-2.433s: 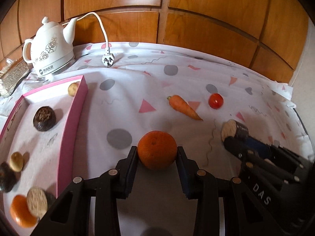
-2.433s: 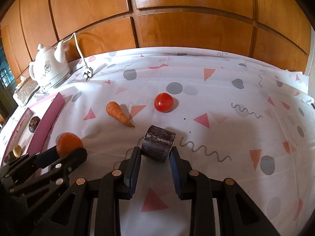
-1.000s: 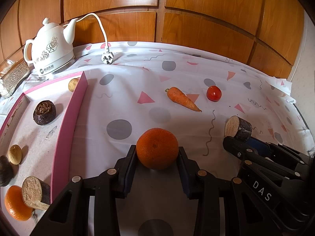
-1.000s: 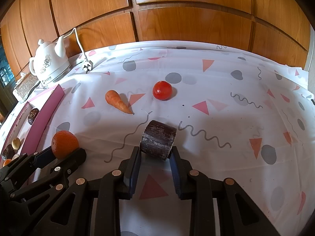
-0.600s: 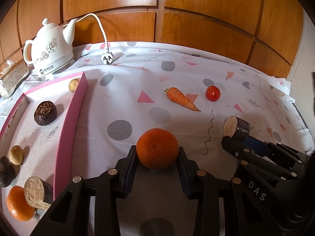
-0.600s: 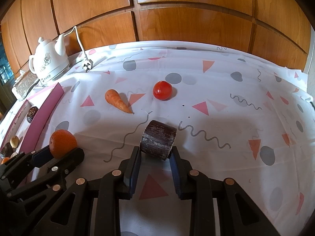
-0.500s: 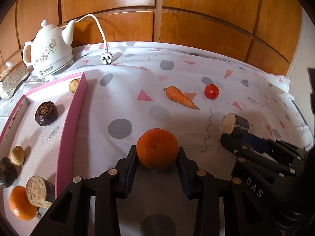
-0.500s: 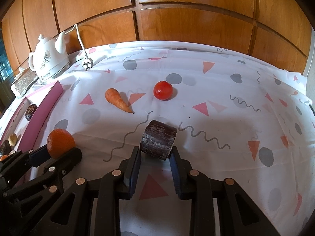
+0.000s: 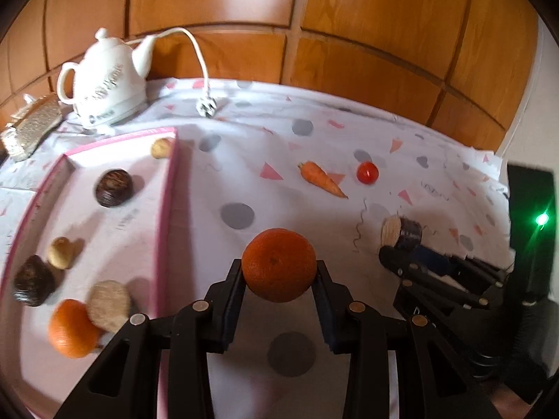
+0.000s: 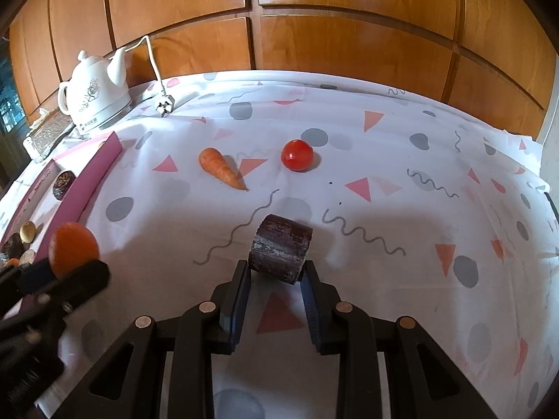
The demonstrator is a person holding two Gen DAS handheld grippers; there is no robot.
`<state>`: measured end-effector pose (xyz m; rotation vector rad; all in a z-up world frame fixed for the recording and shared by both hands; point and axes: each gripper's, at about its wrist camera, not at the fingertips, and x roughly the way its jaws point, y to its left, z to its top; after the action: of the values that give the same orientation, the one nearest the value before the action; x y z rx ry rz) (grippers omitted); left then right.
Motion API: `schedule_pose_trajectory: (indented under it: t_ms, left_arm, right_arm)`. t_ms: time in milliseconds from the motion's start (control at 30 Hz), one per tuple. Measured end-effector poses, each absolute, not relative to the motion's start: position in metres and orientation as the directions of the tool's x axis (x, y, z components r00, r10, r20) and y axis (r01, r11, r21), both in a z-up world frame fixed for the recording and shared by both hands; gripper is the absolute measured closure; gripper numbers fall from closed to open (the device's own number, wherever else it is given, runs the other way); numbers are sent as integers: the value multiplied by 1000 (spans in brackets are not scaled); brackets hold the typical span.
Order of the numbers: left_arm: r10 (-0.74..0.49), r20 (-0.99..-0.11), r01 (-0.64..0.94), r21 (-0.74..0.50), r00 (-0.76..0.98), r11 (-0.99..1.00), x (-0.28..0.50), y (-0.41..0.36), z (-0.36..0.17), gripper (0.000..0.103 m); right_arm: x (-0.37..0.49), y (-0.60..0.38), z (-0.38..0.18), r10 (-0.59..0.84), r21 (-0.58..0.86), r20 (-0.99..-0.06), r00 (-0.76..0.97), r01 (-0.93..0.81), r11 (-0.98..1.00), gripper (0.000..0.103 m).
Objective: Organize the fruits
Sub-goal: 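Carry the orange and cylinder into the pink tray and open both tools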
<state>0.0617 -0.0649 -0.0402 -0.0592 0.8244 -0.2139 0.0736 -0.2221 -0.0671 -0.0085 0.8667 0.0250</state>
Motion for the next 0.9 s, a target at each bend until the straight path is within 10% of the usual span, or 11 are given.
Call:
schedule_pose_trajectory:
  t_ms: [900]
  left_arm:
    - [23, -675, -169, -151, 737, 974, 52, 79, -16, 64]
  right_arm:
    - [76, -90, -13, 328, 73, -698, 636, -393, 917, 76]
